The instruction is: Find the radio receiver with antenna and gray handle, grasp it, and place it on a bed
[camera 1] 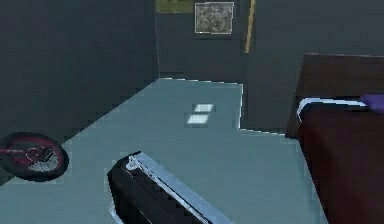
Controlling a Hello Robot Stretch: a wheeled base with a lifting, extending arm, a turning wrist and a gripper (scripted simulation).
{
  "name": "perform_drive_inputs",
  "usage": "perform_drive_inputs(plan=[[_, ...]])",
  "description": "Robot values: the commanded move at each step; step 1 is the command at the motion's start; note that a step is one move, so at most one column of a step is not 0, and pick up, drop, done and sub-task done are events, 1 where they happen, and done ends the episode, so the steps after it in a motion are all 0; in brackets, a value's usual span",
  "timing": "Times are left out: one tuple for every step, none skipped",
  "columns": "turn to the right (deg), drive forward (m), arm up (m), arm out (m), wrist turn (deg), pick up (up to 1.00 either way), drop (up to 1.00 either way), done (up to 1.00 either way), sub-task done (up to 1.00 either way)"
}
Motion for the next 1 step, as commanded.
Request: perform_drive_inputs(plan=[[15.0,0.0,0.0,0.0,0.0,0.0,0.0,0.0,0.0]])
